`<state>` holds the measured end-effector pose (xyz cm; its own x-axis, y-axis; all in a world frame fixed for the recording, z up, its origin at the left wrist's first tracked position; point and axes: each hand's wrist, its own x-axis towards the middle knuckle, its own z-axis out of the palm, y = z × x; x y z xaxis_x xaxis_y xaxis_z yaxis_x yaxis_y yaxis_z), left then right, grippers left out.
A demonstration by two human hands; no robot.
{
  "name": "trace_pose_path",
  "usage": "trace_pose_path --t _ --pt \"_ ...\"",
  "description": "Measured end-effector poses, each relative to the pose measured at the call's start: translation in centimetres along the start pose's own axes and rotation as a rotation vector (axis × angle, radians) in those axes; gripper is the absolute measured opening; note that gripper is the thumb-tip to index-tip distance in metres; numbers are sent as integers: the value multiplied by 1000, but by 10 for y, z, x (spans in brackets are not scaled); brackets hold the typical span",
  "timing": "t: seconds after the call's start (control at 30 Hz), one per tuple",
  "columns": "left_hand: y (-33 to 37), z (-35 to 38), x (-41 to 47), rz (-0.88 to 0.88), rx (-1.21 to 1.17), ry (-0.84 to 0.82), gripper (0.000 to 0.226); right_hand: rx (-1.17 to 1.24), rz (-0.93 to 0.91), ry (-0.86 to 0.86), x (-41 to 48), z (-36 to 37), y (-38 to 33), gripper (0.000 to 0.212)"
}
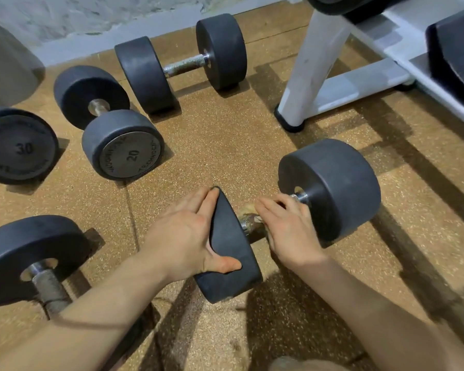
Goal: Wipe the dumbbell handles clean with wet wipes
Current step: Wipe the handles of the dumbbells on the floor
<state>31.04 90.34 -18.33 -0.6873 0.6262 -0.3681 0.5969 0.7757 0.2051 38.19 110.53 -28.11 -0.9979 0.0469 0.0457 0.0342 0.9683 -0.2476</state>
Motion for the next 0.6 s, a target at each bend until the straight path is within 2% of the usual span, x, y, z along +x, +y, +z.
trace_pose_path --t 0.1,0.17,0.2,0.27,0.33,0.4,0.47,0.6 --pt "4 3 -2 -8 26 23 136 200 -87 -106 -2 10 -23 44" --pt "5 3 -3 -3 24 20 136 291 -95 -32 -2 0 -20 36" --pt "4 3 -4 -1 19 18 136 318 -45 45 -1 -10 -17 30" --pt "2 2 -2 3 0 13 136 389 130 80 -1 -45 -10 20" --pt "-1 1 1 10 -19 6 137 524 239 -97 1 -71 -2 16" --pt "-4 1 3 15 -38 2 137 504 221 -209 4 -77 0 19" --pt "-6 1 4 16 -52 3 137 446 170 -145 10 -63 -9 19" --pt "-6 2 5 15 -67 13 137 474 118 132 18 -14 -22 21"
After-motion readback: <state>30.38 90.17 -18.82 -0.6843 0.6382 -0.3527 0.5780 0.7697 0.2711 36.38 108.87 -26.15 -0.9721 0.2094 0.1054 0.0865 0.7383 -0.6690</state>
